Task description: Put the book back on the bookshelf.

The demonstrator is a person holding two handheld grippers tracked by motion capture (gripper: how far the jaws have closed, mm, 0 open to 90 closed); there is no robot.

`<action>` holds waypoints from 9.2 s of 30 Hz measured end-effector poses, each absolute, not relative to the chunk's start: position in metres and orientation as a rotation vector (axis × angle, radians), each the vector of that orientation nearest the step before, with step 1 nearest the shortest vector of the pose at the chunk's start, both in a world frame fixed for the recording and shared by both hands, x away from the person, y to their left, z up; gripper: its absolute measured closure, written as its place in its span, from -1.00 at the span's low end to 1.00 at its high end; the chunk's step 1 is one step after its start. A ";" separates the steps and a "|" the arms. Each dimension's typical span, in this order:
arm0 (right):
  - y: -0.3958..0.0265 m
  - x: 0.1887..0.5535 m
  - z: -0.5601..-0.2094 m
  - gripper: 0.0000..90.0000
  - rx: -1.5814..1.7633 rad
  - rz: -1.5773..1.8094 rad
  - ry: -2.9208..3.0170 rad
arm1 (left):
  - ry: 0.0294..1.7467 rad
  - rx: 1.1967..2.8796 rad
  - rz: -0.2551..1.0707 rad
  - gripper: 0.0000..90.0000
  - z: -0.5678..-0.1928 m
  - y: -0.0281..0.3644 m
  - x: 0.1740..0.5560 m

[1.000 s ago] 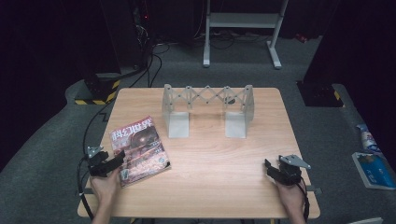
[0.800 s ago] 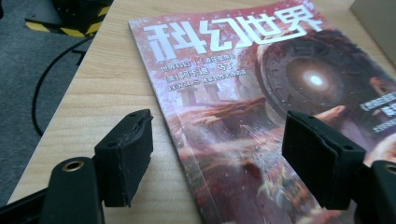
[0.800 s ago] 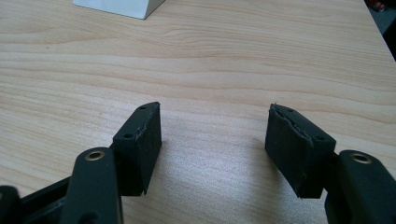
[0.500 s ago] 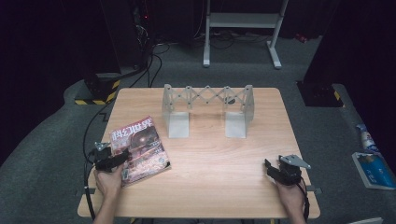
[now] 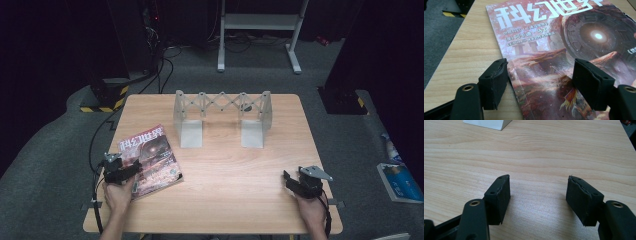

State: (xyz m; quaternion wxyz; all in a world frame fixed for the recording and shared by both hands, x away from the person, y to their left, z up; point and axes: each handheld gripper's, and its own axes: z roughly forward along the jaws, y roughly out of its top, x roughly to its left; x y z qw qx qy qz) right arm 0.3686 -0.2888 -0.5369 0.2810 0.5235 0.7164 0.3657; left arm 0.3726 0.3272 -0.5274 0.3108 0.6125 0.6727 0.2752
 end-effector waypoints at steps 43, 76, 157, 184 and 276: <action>-0.289 0.368 -0.537 -0.20 1.400 0.981 1.920 | 1.685 1.673 0.694 -0.37 -0.528 0.302 0.317; -0.289 0.368 -0.537 -0.20 1.396 0.980 1.921 | 1.601 1.749 0.639 -0.37 -0.527 0.283 0.282; -0.289 0.368 -0.533 -0.19 1.405 0.959 1.967 | 1.398 1.881 0.537 -0.37 -0.526 0.182 0.310; -0.274 0.368 -0.517 0.00 1.399 0.911 2.092 | 1.350 1.945 0.502 -0.36 -0.523 0.141 0.345; -0.155 0.426 -0.479 0.11 1.489 0.794 2.507 | 1.135 1.940 0.462 -0.34 -0.532 0.110 0.368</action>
